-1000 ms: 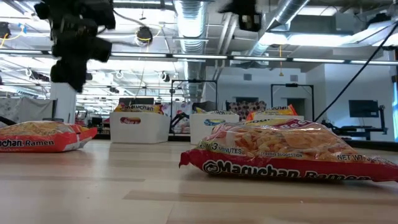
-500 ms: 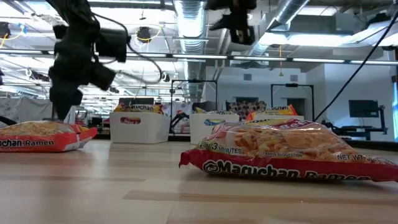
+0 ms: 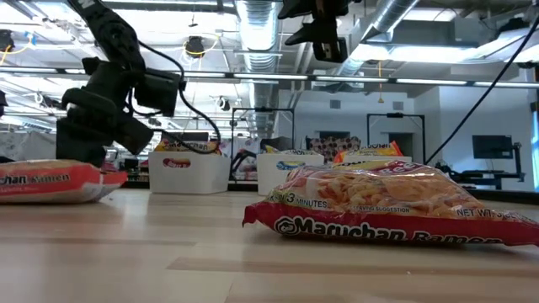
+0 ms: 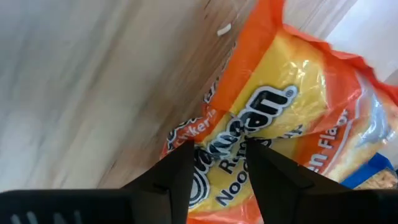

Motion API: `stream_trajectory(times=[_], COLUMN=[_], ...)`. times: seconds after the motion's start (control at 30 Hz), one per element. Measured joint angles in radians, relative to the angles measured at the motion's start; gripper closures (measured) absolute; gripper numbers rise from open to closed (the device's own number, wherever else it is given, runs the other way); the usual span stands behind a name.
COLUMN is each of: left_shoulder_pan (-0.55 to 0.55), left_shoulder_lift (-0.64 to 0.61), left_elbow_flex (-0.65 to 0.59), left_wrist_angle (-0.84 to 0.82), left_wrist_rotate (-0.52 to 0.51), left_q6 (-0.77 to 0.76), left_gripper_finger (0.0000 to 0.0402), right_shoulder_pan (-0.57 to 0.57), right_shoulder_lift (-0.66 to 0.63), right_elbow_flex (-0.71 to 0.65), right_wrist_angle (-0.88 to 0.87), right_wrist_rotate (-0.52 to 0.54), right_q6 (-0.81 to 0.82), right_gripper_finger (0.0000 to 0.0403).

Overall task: Sort Maruchan noodles
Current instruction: Put the orange noodle pack into the top right white bin

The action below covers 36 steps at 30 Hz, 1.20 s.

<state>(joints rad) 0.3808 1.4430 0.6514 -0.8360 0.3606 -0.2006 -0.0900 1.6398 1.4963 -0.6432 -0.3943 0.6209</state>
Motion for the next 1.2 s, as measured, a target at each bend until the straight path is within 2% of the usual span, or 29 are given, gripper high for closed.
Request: stream_trajectory(times=[0.1,0.27,0.3,0.53,0.7,0.97,1.1,1.2], left_shoulder_pan=[-0.014,-0.028,-0.028,-0.028,-0.038,-0.081,-0.110,-0.131], left_shoulder_lift=[0.028,0.043,0.041,-0.012,-0.117,-0.301,-0.348,-0.363], left_elbow_flex=[0.001,0.002,0.002,0.006,0.040,0.074,0.074,0.074], left_wrist_angle=[0.023,0.039,0.039,0.021,-0.017,-0.015,-0.010,0.042], left_wrist_rotate=[0.002,0.010,0.009,0.037,0.054,0.077,0.072,0.063], left_q6=[0.009,0.021,0.021,0.020,0.000,-0.105,-0.158,-0.198], left_gripper_finger=[0.0290,0.0382,0.0390,0.0401,0.0401,0.0401,0.0401,0.0401], right_shoulder_pan=[-0.004,-0.005,-0.005,-0.011,-0.023,-0.050,-0.057,-0.057], right_shoulder_lift=[0.000,0.000,0.000,0.000,0.000,0.003,0.045,0.087], right_elbow_flex=[0.000,0.000,0.000,0.000,0.000,0.000,-0.001,0.003], right_wrist_angle=[0.002,0.001,0.001,0.000,0.000,0.002,0.040,0.132], right_wrist_rotate=[0.000,0.000,0.000,0.000,0.001,0.003,0.012,0.012], right_q6=[0.000,0.007,0.008,0.008,0.005,-0.109,-0.151,-0.182], right_gripper_finger=[0.0216,0.0216,0.0216,0.0216,0.0216,0.0216,0.0216,0.0216])
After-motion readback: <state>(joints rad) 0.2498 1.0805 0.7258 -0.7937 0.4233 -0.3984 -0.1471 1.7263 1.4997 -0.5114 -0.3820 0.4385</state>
